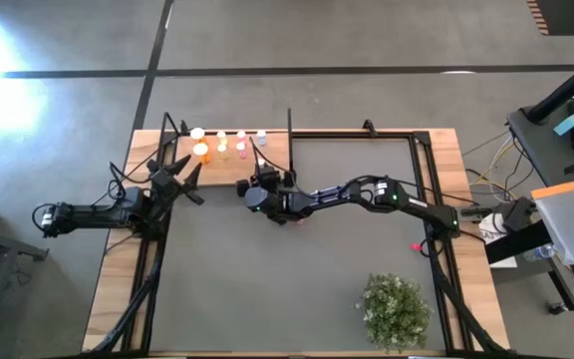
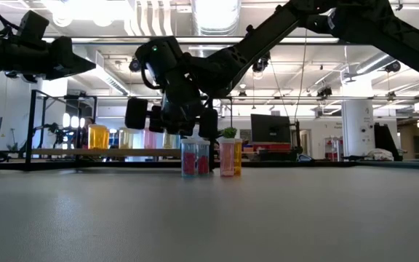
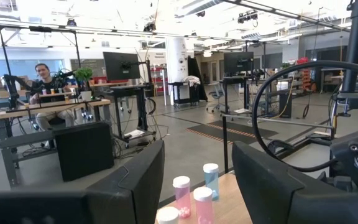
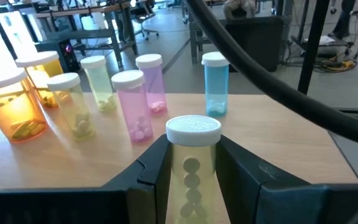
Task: Pick and place medicine bottles onto shelf by color
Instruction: Put the yellow pill bottle on the shelf aligned with the other yellow pill bottle
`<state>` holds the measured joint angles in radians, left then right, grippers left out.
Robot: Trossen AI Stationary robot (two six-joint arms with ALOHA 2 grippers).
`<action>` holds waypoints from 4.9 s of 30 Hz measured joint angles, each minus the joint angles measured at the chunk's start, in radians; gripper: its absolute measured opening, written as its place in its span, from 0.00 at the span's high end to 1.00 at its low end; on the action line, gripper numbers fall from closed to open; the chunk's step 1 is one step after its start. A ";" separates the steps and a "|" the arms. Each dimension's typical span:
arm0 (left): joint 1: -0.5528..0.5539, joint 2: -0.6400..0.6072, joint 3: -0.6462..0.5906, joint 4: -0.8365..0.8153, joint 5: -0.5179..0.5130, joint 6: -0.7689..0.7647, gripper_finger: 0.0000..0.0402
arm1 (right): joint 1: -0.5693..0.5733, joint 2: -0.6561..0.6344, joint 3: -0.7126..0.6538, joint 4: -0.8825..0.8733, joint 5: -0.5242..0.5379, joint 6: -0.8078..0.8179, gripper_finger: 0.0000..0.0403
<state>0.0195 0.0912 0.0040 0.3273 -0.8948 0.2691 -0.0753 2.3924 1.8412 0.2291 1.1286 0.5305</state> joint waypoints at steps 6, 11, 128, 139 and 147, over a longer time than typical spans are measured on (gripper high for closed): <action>0.000 0.000 0.000 0.000 0.000 0.000 0.57 | 0.005 0.000 0.000 -0.006 -0.003 0.001 0.75; 0.000 0.000 0.000 0.000 0.000 0.000 0.57 | 0.013 0.000 0.000 -0.016 -0.008 0.001 0.75; 0.000 0.000 0.000 0.000 0.000 0.000 0.57 | 0.005 0.000 0.032 -0.011 -0.142 -0.028 0.70; 0.000 0.000 0.000 0.000 0.000 0.000 0.57 | 0.005 0.000 0.023 -0.015 -0.165 -0.026 0.70; 0.000 0.000 0.000 0.000 0.000 0.000 0.57 | 0.007 0.000 0.021 -0.014 -0.165 -0.026 0.70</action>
<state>0.0195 0.0914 0.0041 0.3275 -0.8948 0.2691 -0.0682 2.3920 1.8622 0.2148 0.9634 0.5041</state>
